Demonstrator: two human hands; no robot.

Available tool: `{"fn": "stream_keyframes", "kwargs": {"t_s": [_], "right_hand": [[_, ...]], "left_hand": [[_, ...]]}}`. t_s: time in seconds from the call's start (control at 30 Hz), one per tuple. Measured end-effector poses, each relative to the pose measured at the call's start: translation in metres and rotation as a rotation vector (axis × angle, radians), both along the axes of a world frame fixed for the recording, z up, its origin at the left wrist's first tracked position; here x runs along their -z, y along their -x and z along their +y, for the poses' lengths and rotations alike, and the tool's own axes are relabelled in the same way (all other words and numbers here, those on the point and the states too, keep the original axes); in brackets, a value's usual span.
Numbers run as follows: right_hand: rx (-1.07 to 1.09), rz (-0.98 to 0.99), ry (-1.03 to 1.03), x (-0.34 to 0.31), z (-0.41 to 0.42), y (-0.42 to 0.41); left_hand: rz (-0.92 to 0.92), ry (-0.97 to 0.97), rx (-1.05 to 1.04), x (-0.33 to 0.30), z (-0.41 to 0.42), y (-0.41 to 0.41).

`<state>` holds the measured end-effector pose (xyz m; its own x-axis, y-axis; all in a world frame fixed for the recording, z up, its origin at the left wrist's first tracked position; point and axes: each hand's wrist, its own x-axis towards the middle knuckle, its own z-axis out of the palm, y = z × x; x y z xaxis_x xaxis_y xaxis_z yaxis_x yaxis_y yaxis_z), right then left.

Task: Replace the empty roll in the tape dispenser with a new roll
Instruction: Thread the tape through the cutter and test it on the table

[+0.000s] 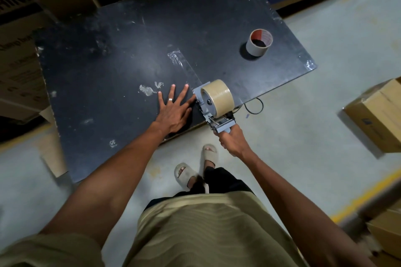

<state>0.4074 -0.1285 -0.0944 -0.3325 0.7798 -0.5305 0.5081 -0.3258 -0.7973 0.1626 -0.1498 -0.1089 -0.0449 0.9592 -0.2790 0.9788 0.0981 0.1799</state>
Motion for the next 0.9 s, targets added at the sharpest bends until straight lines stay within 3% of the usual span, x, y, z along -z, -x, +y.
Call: {"fn": "stream_keyframes", "kwargs": {"t_s": [0.9], "right_hand": [[-0.035, -0.148, 0.016, -0.006, -0.043, -0.052]], "left_hand": [[-0.074, 0.156, -0.17, -0.007, -0.002, -0.035]]}}
